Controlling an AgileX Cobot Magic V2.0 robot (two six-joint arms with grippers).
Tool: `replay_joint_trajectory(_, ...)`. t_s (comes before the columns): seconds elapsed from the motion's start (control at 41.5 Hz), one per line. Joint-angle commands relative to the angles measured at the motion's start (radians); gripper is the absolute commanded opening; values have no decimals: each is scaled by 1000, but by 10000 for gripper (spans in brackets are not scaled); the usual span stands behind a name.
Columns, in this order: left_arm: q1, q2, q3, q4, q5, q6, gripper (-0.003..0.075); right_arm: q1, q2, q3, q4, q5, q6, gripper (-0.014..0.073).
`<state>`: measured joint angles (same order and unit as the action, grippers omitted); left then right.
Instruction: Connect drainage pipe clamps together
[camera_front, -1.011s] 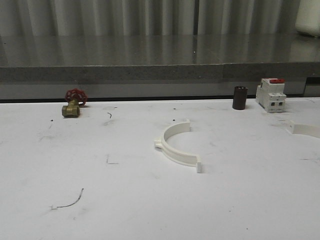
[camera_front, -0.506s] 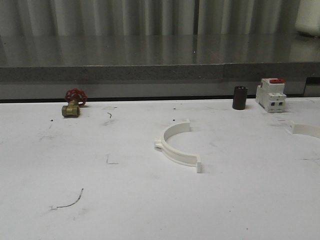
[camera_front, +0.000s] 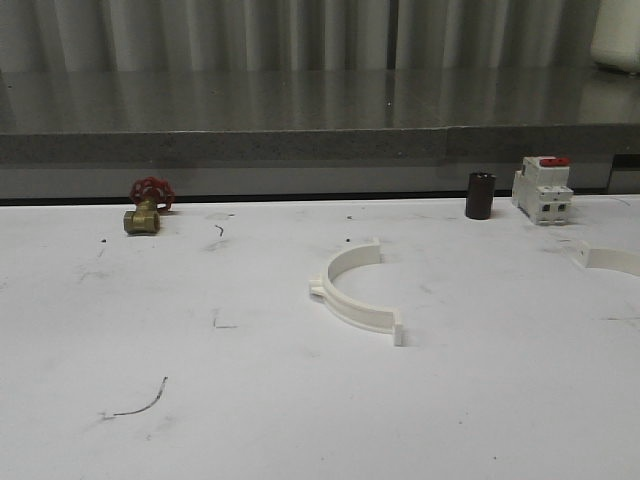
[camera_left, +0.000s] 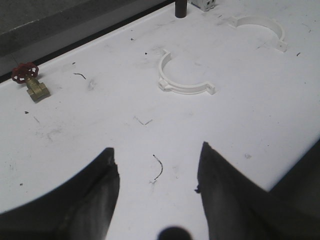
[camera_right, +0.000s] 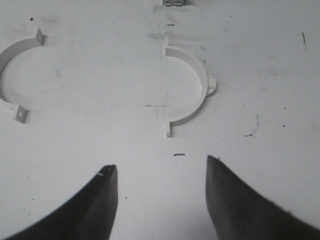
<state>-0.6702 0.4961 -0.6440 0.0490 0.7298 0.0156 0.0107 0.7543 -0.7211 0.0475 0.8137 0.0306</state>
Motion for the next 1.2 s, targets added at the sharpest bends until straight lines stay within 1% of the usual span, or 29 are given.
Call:
replay_joint_trajectory(0.0, -2, 3, -26, -6, -70, -5, 356, -5, 30, -43, -30, -33, -9, 428)
replay_joint_trajectory(0.12, -2, 3, -26, -6, -73, -5, 356, -5, 138, -108, -42, 56, -9, 428)
replay_joint_trajectory(0.217, -2, 3, -26, -6, -73, -5, 356, -10, 267, -176, -42, 114, -12, 428)
replay_joint_trajectory(0.313, -2, 3, -26, -6, -73, -5, 356, -54, 384, -234, -28, 151, -31, 428)
replay_joint_trajectory(0.433, -2, 3, -26, -6, -73, -5, 356, -129, 505, -296, 15, 152, -75, 428)
replay_joint_trajectory(0.53, -2, 3, -26, -6, -73, -5, 356, -168, 597, -338, 49, 135, -132, 428)
replay_joint_trajectory(0.65, -2, 3, -26, -6, -73, -5, 356, -193, 703, -387, 46, 86, -167, 428)
replay_joint_trajectory(0.722, -2, 3, -26, -6, -73, -5, 356, -195, 774, -421, 40, 55, -176, 428)
replay_joint_trajectory(0.891, -2, 3, -26, -6, -73, -5, 356, -191, 898, -483, 38, -30, -247, 428)
replay_joint_trajectory(1.18, -2, 3, -26, -6, -73, -5, 356, -190, 1021, -520, 37, -125, -250, 428)
